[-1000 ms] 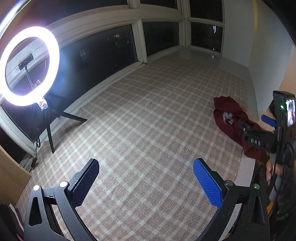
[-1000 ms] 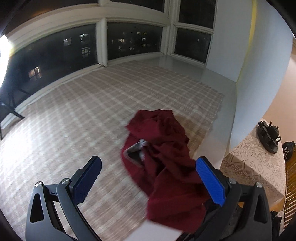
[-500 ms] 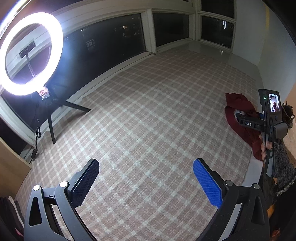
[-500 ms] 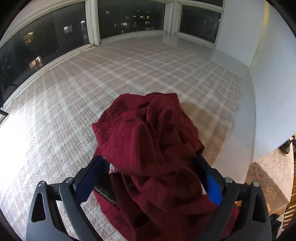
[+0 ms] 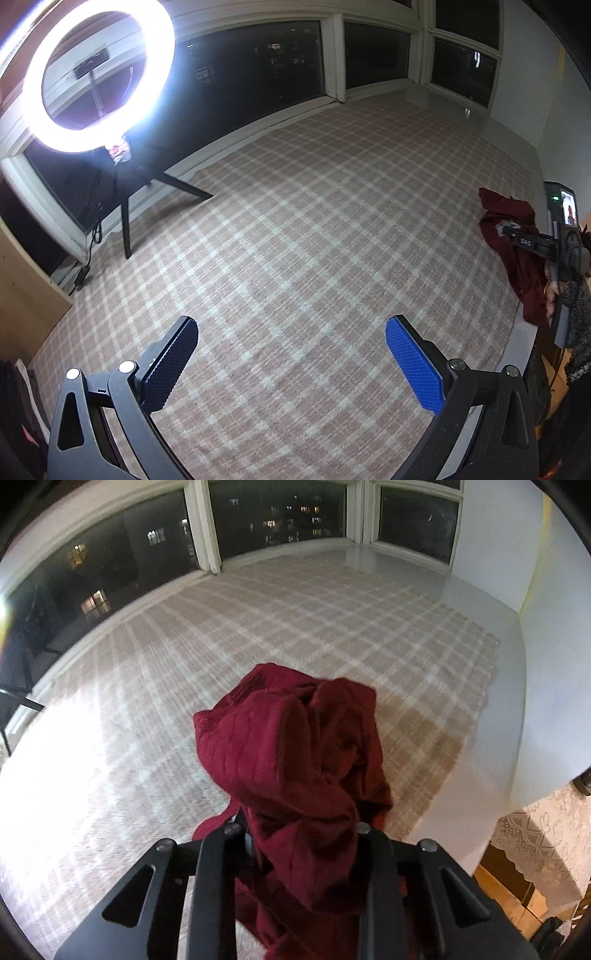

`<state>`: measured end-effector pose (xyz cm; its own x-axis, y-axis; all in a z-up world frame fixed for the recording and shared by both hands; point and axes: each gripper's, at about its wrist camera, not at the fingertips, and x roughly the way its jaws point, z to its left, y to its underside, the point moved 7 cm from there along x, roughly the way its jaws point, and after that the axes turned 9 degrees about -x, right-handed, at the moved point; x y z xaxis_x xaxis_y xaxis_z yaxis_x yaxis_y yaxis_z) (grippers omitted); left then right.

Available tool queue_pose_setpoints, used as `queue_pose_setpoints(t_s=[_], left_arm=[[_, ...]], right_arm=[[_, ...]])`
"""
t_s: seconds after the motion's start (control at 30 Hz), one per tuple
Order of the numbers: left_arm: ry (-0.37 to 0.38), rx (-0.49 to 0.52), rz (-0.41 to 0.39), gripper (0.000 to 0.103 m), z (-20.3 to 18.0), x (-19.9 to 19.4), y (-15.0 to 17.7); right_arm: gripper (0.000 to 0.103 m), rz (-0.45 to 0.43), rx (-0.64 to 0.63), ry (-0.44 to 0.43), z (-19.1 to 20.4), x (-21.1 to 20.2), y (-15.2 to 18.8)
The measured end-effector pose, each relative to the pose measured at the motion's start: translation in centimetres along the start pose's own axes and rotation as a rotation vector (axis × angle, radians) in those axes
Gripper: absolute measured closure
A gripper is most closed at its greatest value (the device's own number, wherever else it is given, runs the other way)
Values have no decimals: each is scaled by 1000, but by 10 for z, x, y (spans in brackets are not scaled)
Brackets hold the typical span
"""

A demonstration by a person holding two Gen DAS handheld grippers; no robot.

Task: Fold clothes
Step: 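Lift the sweater with the right gripper and drop it onto the open carpet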

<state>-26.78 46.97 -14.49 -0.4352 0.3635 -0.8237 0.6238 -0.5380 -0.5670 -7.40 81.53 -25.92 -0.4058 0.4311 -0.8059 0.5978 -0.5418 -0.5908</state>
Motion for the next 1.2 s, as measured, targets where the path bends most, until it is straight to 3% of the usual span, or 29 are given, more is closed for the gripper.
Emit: queue_pose_setpoints(t_s=[0.1, 0.27, 0.43, 0.63, 0.73, 0.83, 0.9, 0.93, 1.07, 1.2], left_arm=[[-2, -30, -16, 1, 14, -11, 6], [-12, -85, -54, 1, 48, -37, 21], [-71, -175, -117, 1, 109, -80, 44], [-247, -317, -197, 1, 234, -160, 93], [-345, -379, -213, 1, 292, -194, 126], [-433, -424, -223, 1, 338, -220, 156], [-466, -445, -222, 1, 360, -229, 172], [-464, -451, -218, 1, 366, -228, 177], [-443, -459, -173, 1, 390, -209, 192], [-380, -450, -70, 1, 407, -160, 203]], right_arm=[[81, -50, 18, -61, 9, -34, -10], [81, -169, -111, -163, 77, -119, -35], [81, -277, -319, -325, 202, -201, -45], [81, -350, -627, -544, 376, -268, -25], [81, -337, -773, -664, 458, -280, -5], [80, -262, -902, -762, 529, -275, 21], [71, -209, -999, -819, 575, -258, 42], [57, -177, -1049, -842, 596, -247, 52], [53, -40, -1125, -638, 644, -181, 90], [53, -22, -1017, -629, 597, -178, 95]])
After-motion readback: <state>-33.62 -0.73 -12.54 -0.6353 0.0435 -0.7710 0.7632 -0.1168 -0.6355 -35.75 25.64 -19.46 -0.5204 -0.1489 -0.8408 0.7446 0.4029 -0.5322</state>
